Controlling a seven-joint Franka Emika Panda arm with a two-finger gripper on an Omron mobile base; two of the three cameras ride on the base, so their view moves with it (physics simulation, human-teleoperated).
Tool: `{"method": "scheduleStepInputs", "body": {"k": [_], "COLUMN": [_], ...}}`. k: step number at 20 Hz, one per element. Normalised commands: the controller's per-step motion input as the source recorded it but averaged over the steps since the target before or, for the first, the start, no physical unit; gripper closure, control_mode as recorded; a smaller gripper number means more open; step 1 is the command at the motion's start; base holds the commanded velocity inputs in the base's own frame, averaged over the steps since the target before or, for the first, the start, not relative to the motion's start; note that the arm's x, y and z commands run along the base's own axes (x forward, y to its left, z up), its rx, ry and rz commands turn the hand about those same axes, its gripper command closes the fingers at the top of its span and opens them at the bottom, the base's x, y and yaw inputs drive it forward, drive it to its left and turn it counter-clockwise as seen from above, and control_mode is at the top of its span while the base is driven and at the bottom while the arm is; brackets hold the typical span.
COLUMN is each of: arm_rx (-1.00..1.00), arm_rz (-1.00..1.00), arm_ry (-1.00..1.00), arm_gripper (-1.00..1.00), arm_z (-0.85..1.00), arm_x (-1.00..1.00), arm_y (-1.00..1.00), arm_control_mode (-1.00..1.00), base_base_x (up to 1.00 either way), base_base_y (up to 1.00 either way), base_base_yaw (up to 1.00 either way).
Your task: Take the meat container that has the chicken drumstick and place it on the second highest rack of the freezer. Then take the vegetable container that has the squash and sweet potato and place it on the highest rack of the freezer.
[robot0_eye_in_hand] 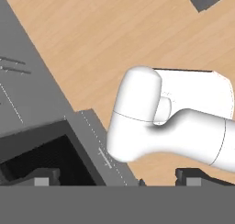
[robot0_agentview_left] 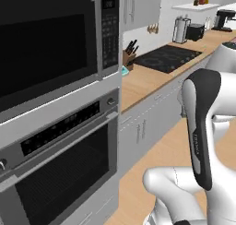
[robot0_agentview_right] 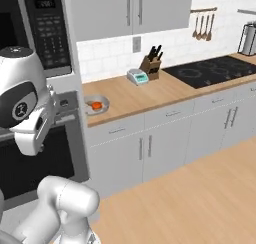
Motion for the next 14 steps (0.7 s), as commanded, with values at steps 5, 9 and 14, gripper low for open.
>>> {"method": "scheduleStepInputs", "body": {"k": [5, 9, 14], "arm_rx": [0.0, 0.0, 0.0], "arm_rz": [0.0, 0.0, 0.0], "arm_ry": [0.0, 0.0, 0.0], "arm_gripper": [-1.0, -1.0, -1.0], "arm_z": [0.0, 0.0, 0.0], "arm_x": [0.0, 0.0, 0.0], "arm_y": [0.0, 0.0, 0.0], "arm_control_mode": [1.0, 1.0, 1.0], "base_base_x": [0.75, 0.77, 0.44], "base_base_y": [-0.72, -0.6, -0.51], "base_base_yaw": [-0.04, 0.26, 0.56]}}
